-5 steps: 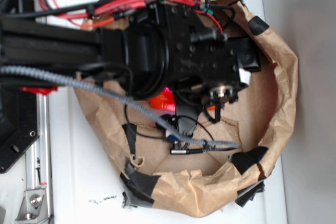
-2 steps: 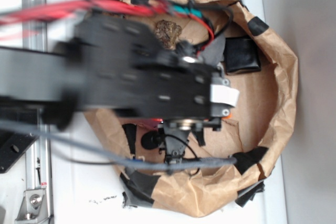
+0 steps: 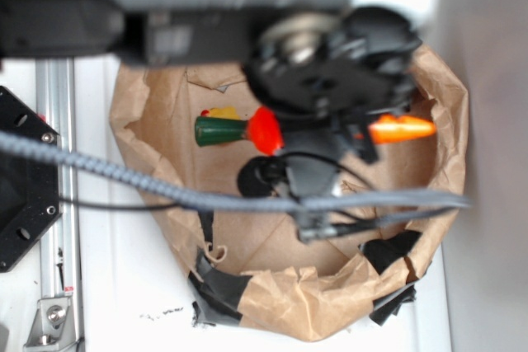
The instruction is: Grab the carrot.
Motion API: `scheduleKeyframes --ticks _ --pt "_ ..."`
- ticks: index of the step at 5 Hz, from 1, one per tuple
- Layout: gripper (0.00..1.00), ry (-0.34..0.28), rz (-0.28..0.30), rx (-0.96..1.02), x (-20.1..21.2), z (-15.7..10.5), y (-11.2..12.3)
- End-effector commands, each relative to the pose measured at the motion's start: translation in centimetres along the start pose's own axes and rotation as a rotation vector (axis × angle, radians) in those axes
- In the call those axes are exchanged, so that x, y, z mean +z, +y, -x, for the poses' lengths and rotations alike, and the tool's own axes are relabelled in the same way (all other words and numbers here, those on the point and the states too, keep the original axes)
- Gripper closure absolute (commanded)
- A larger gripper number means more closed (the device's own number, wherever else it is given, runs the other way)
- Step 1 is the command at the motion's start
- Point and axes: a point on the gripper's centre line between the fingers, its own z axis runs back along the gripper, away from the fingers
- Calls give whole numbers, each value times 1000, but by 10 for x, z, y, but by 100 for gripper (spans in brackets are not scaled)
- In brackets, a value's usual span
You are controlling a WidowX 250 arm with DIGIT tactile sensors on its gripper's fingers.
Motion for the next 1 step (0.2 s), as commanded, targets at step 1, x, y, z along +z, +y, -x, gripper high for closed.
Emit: scheduleKeyframes --ticks 1 --pt "100 44 -16 -8 18 3 -4"
